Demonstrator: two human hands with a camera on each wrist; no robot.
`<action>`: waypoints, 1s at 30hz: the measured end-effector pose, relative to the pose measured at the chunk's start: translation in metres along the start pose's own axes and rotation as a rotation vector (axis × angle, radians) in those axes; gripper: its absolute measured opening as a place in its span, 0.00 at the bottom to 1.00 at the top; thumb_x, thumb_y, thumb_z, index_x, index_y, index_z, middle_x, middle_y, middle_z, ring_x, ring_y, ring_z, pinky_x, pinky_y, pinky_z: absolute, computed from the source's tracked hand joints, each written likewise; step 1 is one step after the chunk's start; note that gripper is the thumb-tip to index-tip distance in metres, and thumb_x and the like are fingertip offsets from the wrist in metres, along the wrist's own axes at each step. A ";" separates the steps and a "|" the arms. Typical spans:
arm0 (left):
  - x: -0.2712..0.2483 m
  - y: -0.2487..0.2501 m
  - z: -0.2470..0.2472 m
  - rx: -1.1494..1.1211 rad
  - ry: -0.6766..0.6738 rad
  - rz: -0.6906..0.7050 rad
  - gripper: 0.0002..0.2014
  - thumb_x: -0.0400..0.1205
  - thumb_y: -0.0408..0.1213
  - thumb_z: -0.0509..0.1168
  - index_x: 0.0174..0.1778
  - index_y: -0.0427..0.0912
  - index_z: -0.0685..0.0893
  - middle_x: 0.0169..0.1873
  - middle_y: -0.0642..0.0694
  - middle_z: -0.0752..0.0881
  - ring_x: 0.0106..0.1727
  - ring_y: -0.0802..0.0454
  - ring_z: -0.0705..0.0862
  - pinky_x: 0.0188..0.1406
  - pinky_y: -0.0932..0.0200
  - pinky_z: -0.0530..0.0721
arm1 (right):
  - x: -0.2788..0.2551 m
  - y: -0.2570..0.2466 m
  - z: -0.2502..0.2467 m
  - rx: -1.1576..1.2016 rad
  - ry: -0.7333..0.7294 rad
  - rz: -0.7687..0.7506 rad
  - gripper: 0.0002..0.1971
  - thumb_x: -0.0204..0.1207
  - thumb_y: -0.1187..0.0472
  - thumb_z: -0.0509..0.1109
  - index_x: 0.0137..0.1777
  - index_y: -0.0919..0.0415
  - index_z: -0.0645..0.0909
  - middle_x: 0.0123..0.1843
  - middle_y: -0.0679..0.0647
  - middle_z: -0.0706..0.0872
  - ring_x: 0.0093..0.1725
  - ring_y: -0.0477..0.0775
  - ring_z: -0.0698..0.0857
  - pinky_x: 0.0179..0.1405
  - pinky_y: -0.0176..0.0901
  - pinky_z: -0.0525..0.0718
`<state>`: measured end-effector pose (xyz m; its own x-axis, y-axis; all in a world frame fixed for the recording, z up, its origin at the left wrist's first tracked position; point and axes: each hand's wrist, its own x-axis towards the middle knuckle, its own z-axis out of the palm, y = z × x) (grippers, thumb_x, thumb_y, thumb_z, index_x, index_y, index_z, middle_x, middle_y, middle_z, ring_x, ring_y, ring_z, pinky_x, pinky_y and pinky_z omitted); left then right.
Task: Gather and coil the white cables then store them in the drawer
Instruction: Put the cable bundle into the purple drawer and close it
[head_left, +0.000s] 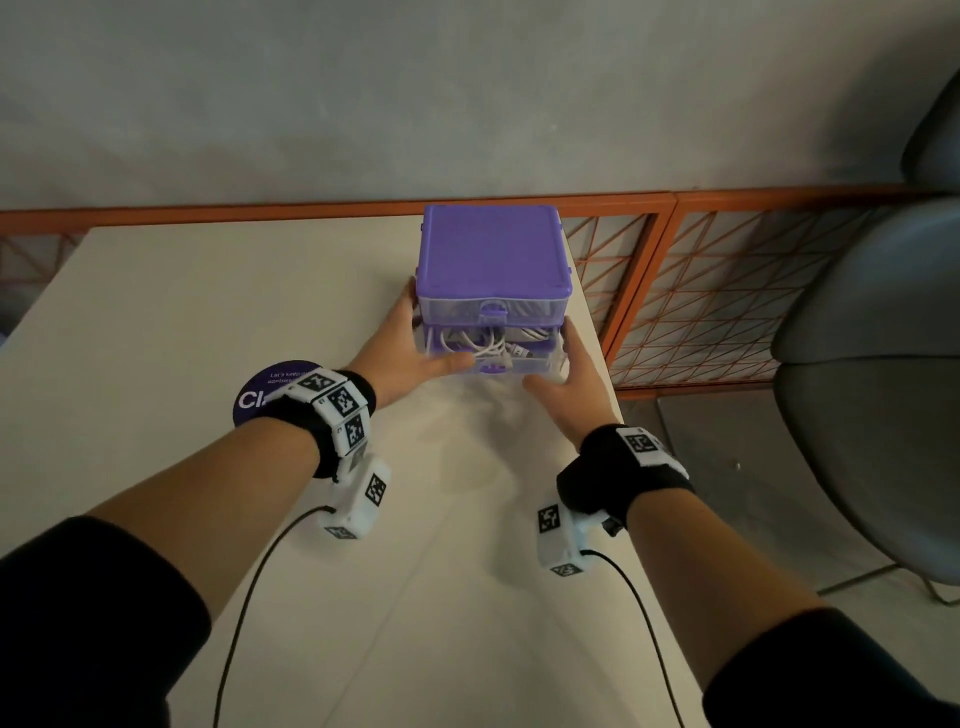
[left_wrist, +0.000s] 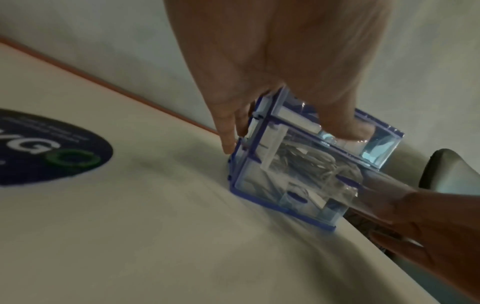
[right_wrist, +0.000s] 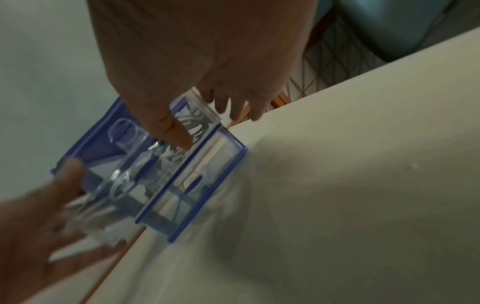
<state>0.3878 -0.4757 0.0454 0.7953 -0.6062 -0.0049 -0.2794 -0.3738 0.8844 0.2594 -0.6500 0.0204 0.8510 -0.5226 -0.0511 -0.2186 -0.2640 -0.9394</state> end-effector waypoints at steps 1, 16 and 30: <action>-0.002 -0.001 0.003 -0.007 -0.009 -0.013 0.48 0.69 0.40 0.79 0.80 0.52 0.57 0.65 0.61 0.76 0.63 0.71 0.76 0.61 0.74 0.75 | 0.004 0.002 -0.001 -0.008 -0.018 -0.009 0.38 0.69 0.60 0.72 0.78 0.37 0.65 0.67 0.43 0.84 0.64 0.43 0.83 0.57 0.40 0.81; 0.013 -0.006 0.016 0.076 0.355 -0.152 0.28 0.73 0.39 0.76 0.67 0.39 0.76 0.61 0.43 0.87 0.59 0.48 0.86 0.63 0.53 0.82 | 0.029 0.009 0.003 -0.041 0.202 0.054 0.20 0.80 0.61 0.65 0.72 0.50 0.80 0.64 0.47 0.88 0.63 0.46 0.84 0.62 0.37 0.80; 0.001 0.005 0.004 0.196 0.139 -0.183 0.34 0.76 0.38 0.72 0.78 0.45 0.66 0.71 0.43 0.79 0.70 0.44 0.78 0.70 0.48 0.75 | 0.018 -0.014 0.003 -0.122 0.091 0.143 0.22 0.81 0.58 0.61 0.75 0.54 0.73 0.69 0.54 0.84 0.66 0.58 0.83 0.60 0.46 0.80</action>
<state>0.3849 -0.4811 0.0482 0.9043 -0.4194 -0.0794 -0.2129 -0.6043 0.7678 0.2790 -0.6537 0.0316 0.7615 -0.6318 -0.1447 -0.3950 -0.2753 -0.8765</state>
